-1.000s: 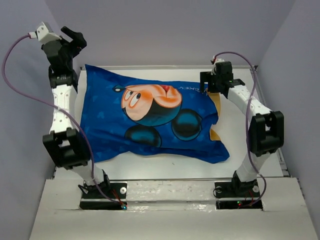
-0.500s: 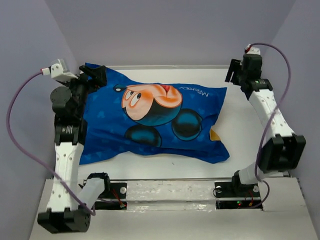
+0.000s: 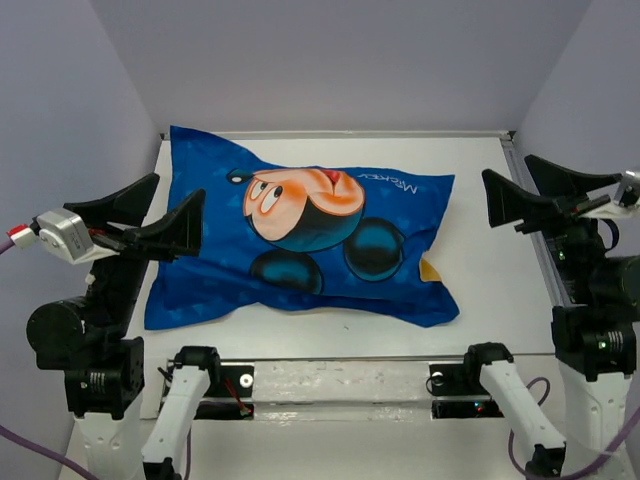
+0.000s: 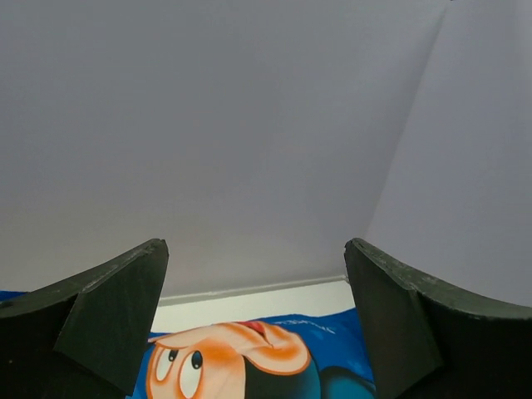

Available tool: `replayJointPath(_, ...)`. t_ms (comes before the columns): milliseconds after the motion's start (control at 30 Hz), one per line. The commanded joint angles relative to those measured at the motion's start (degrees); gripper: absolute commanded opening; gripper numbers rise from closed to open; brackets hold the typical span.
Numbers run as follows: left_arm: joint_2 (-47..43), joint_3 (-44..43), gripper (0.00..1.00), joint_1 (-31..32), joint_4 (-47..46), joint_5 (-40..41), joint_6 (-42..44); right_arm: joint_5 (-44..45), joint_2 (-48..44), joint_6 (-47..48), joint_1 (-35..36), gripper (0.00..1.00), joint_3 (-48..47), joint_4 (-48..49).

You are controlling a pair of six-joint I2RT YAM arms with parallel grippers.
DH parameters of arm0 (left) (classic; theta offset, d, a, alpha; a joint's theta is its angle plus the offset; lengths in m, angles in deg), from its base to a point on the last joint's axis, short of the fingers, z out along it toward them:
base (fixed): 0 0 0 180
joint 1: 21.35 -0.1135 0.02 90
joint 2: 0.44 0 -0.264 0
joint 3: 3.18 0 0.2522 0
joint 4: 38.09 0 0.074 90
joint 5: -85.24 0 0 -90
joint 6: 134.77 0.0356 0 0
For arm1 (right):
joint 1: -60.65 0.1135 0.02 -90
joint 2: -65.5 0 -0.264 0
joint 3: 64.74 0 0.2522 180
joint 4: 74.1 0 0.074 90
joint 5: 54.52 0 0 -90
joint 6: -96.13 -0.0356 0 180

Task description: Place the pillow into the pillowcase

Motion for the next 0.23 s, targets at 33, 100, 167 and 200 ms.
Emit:
replayJointPath(33, -3.0, -0.1, 0.99, 3.7, 4.3, -2.3, 3.2, -2.5, -3.3, -2.6, 0.1, 1.0, 5.3, 0.8)
replayJointPath(100, -3.7, 0.1, 0.99, 5.3, 4.6, -2.0, 4.4, -2.0, -4.1, -4.0, 0.1, 1.0, 6.1, 1.2)
replayJointPath(167, -4.4, 0.3, 0.99, 6.6, 5.6, -0.1, 5.6, -2.0, -4.2, -4.6, 0.1, 1.0, 5.4, 1.5)
replayJointPath(200, -4.6, 0.4, 0.99, 7.0, 6.0, 0.8, 5.6, -2.1, -4.0, -4.8, 0.1, 1.0, 4.9, 1.5)
